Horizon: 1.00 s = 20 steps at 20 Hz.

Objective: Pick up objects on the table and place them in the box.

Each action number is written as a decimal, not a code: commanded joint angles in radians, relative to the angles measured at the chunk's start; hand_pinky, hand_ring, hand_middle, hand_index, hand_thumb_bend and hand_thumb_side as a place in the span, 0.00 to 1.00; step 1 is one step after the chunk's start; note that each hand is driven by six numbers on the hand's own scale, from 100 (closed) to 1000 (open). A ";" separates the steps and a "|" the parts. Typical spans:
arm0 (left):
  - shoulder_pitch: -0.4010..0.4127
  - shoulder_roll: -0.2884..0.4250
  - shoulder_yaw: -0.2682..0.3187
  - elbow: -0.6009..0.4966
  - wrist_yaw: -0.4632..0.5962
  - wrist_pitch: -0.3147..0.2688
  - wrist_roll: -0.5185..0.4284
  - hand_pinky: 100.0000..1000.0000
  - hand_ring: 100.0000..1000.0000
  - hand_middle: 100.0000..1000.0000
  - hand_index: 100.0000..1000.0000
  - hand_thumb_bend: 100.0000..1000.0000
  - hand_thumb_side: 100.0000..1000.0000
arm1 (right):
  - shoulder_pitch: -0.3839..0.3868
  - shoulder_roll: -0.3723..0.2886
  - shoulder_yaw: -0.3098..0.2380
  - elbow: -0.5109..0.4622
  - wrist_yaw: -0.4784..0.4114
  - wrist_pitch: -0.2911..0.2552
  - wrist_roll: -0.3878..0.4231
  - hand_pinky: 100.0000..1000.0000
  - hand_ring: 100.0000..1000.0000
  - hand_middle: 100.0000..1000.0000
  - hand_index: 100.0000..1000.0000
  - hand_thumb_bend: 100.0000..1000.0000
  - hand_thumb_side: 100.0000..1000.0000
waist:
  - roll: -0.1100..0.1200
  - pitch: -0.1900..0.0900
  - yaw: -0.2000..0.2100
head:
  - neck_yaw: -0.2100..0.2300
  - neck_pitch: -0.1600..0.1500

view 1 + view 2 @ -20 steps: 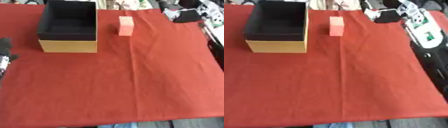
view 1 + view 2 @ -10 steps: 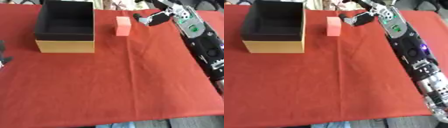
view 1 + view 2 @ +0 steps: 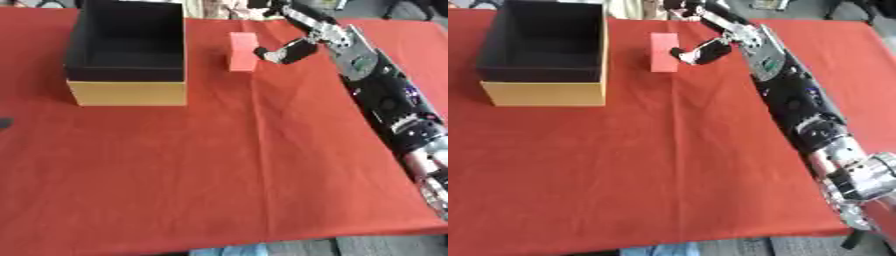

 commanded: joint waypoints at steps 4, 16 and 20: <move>-0.024 0.013 -0.005 -0.017 0.008 -0.004 -0.013 0.87 1.00 0.90 0.90 0.00 0.34 | -0.030 -0.028 -0.024 0.061 0.074 0.008 -0.089 0.91 1.00 0.90 1.00 0.21 0.08 | -0.001 -0.014 0.024 | -0.030 -0.013; -0.031 0.016 -0.005 -0.017 0.013 -0.013 -0.024 0.87 1.00 0.90 0.90 0.00 0.33 | -0.031 -0.060 -0.060 0.200 0.121 0.034 -0.168 0.91 1.00 0.88 1.00 0.17 0.11 | -0.001 -0.009 0.065 | -0.080 -0.020; -0.032 0.015 -0.005 -0.016 0.013 -0.016 -0.027 0.87 1.00 0.90 0.90 0.00 0.33 | -0.031 -0.054 -0.057 0.210 0.121 0.031 -0.169 0.89 1.00 0.86 1.00 0.15 0.12 | 0.001 -0.005 0.063 | -0.081 -0.021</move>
